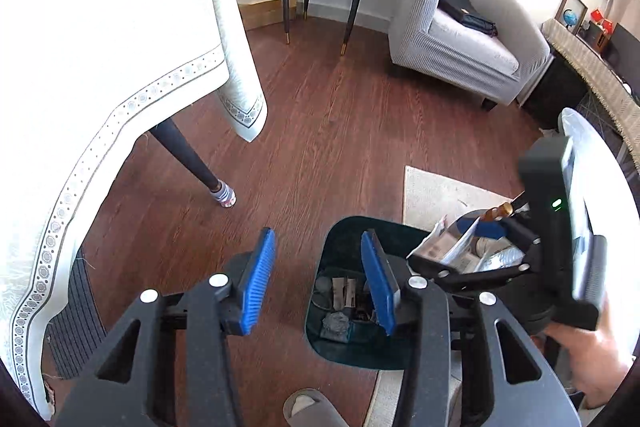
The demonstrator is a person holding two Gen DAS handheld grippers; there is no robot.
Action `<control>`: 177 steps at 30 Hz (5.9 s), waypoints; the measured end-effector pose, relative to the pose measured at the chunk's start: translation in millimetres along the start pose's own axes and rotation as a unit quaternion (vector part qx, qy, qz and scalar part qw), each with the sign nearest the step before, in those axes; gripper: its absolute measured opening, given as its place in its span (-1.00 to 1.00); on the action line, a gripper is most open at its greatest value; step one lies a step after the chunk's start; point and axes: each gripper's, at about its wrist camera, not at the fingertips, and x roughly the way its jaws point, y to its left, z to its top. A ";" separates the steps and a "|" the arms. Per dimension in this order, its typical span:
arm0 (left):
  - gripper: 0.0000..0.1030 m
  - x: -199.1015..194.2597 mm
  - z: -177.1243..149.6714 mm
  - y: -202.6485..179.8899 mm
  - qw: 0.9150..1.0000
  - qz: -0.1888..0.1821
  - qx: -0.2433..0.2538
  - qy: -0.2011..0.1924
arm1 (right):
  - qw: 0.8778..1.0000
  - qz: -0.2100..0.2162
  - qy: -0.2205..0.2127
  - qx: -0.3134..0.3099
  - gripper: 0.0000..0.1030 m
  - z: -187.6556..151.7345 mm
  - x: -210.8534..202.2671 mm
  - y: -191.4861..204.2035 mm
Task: Collect trash
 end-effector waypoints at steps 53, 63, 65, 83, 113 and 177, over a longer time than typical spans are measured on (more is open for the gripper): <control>0.41 -70.2 14.9 -106.2 0.988 -0.010 0.061 -0.139 | 0.975 -0.086 -0.194 0.061 0.29 -119.1 -211.0 -91.3; 0.83 -90.7 -33.7 -146.3 0.980 -0.036 0.107 -0.164 | 0.945 -0.146 -0.242 0.163 0.53 -212.4 -270.1 -153.8; 0.83 -95.2 -43.3 -149.6 0.980 -0.037 0.107 -0.163 | 0.942 -0.160 -0.247 0.163 0.60 -228.1 -279.3 -155.7; 0.92 -144.7 -115.2 -159.3 0.969 -0.042 0.126 -0.207 | 0.928 -0.175 -0.296 0.146 0.92 -330.3 -320.2 -134.3; 0.92 -147.1 -123.6 -151.2 0.974 -0.029 0.098 -0.203 | 0.934 -0.145 -0.307 0.108 0.92 -333.5 -319.3 -115.9; 0.92 -147.0 -128.0 -156.7 0.974 -0.034 0.096 -0.201 | 0.933 -0.133 -0.315 0.114 0.93 -334.0 -322.0 -117.0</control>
